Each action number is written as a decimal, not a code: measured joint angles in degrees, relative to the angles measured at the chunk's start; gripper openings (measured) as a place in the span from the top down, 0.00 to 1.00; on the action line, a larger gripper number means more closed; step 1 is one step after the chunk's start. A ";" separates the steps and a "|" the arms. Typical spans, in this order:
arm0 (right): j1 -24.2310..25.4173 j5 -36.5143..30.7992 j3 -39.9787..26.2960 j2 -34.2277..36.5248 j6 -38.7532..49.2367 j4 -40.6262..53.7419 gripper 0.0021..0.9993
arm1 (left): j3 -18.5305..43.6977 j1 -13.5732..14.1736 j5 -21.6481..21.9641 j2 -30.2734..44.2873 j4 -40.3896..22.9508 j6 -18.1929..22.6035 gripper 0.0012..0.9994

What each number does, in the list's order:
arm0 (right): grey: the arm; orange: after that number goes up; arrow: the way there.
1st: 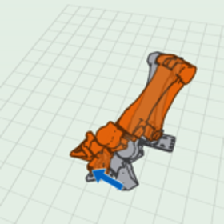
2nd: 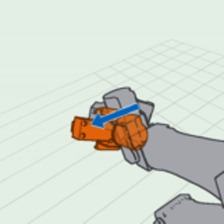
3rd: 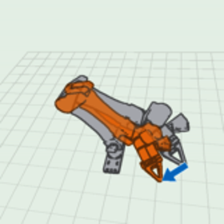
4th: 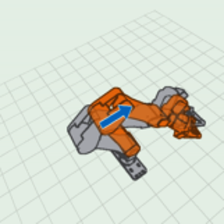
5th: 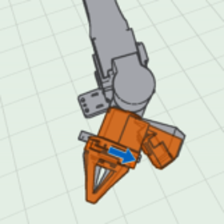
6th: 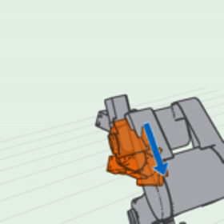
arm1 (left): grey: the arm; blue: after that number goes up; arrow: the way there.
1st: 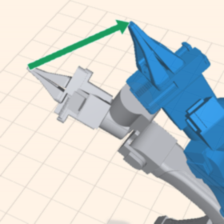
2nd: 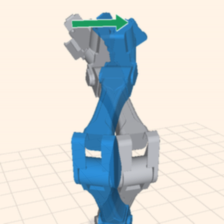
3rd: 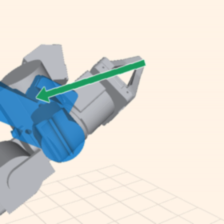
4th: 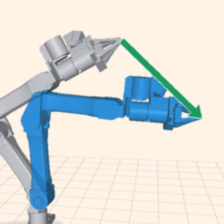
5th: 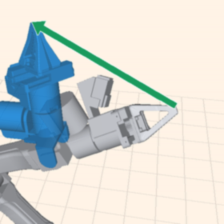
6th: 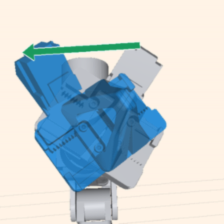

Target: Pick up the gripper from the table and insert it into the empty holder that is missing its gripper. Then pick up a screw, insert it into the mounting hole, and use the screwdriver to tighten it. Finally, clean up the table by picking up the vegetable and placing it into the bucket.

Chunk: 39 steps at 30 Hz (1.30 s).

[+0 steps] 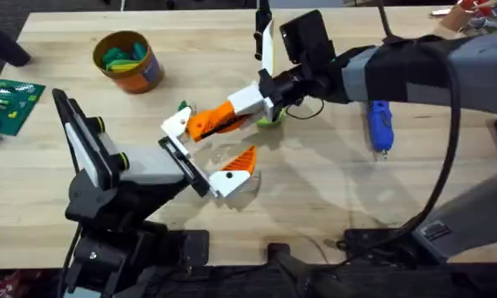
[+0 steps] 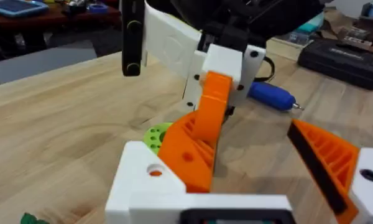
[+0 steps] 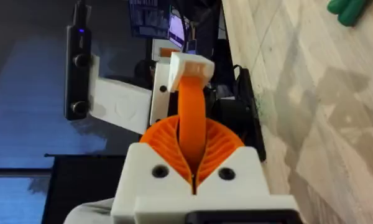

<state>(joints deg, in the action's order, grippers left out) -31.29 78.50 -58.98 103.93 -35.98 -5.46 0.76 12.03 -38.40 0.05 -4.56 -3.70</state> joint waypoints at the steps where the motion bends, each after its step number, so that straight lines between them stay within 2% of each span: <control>1: -0.12 -0.18 0.00 0.00 -0.02 -0.47 0.98 | 0.03 -0.14 -0.10 0.00 -0.09 -0.03 0.01; 16: -0.16 0.40 0.42 0.01 -1.93 -4.17 0.98 | 0.91 -1.83 -5.42 -0.01 -2.52 0.20 0.01; 24: -0.09 1.13 1.63 0.01 -6.89 -12.20 0.98 | 0.95 -2.01 -5.99 -0.01 -2.55 1.62 0.01; 36: 0.00 2.04 1.66 0.81 -8.24 -9.01 0.98 | 1.07 -2.01 -7.10 -0.01 -3.04 0.75 0.01; 37: 0.05 2.52 1.65 1.25 -8.40 -9.23 0.98 | 1.09 -2.00 -7.75 -0.01 -3.09 0.58 0.01; 39: -0.57 3.36 1.58 2.35 -8.88 -9.59 0.98 | 1.11 -1.38 -11.83 0.00 -3.20 0.40 0.01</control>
<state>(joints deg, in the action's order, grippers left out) -31.86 81.86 -57.40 106.28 -44.86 -15.05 1.87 10.66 -50.23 0.05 -7.76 -3.30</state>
